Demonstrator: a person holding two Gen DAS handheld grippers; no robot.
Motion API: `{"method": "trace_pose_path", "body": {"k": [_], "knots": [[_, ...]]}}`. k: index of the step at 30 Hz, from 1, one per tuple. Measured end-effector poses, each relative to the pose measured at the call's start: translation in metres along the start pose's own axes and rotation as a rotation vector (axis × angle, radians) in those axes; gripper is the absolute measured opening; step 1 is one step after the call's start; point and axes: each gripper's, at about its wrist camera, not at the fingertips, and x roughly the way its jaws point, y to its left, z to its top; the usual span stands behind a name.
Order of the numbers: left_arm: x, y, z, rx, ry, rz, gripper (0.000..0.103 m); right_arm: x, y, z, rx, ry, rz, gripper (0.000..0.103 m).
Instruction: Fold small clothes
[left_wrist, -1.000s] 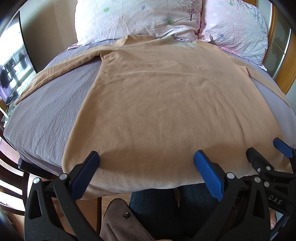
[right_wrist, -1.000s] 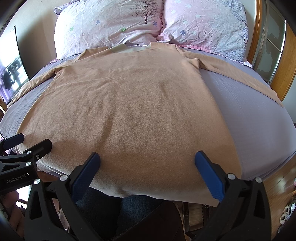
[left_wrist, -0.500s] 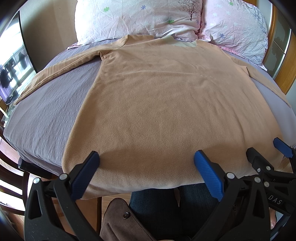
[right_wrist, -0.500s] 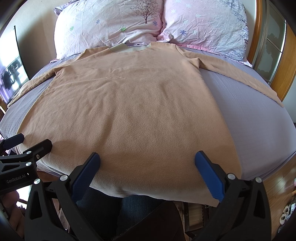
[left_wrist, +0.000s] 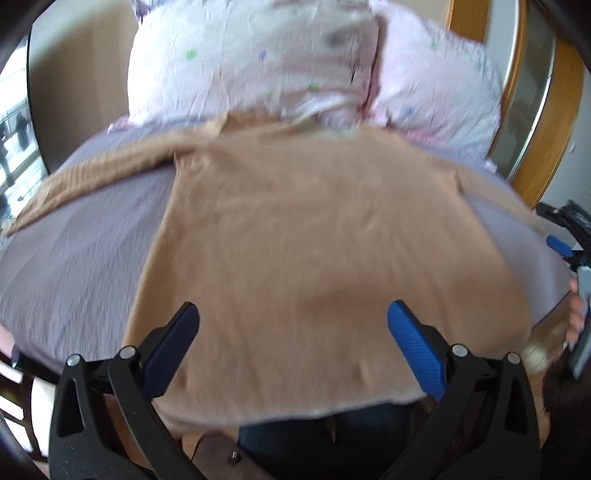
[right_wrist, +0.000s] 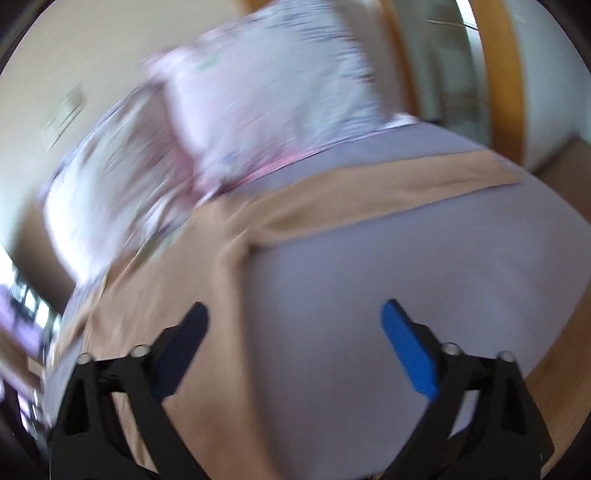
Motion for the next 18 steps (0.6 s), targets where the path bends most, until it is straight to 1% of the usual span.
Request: {"method": "trace_pose_path", "body": {"k": [1, 2, 5, 6, 8, 9, 10, 12, 14, 16, 18], "knots": [[-0.002, 0.001, 0.006, 0.003, -0.041, -0.01, 0.101, 0.006, -0.019, 0.019, 0.063, -0.001, -0.031, 0.079], [-0.003, 0.003, 0.012, 0.003, -0.063, -0.018, 0.101, 0.014, -0.042, 0.039, 0.14, -0.002, -0.068, 0.069], [0.002, 0.011, 0.03, -0.018, -0.102, -0.066, 0.101, 0.038, -0.105, 0.079, 0.373, 0.008, -0.13, 0.057], [0.004, 0.014, 0.035, -0.03, -0.113, -0.078, 0.101, 0.046, -0.121, 0.085, 0.431, 0.02, -0.147, 0.055], [0.009, 0.024, 0.045, -0.056, -0.132, -0.11, 0.101, 0.06, -0.149, 0.093, 0.519, 0.035, -0.166, 0.043], [0.011, 0.028, 0.049, -0.068, -0.143, -0.132, 0.101, 0.066, -0.162, 0.097, 0.553, 0.041, -0.194, 0.041], [0.014, 0.035, 0.053, -0.09, -0.155, -0.16, 0.101, 0.07, -0.171, 0.1, 0.574, 0.041, -0.204, 0.041], [0.02, 0.047, 0.06, -0.123, -0.165, -0.188, 0.101, 0.078, -0.189, 0.102, 0.626, 0.049, -0.227, 0.04], [0.024, 0.057, 0.067, -0.146, -0.173, -0.184, 0.101, 0.082, -0.196, 0.103, 0.658, 0.038, -0.222, 0.037], [0.027, 0.066, 0.072, -0.159, -0.177, -0.166, 0.101, 0.084, -0.199, 0.106, 0.661, 0.02, -0.241, 0.035], [0.03, 0.078, 0.075, -0.185, -0.18, -0.157, 0.101, 0.089, -0.204, 0.107, 0.671, -0.008, -0.253, 0.023]]}}
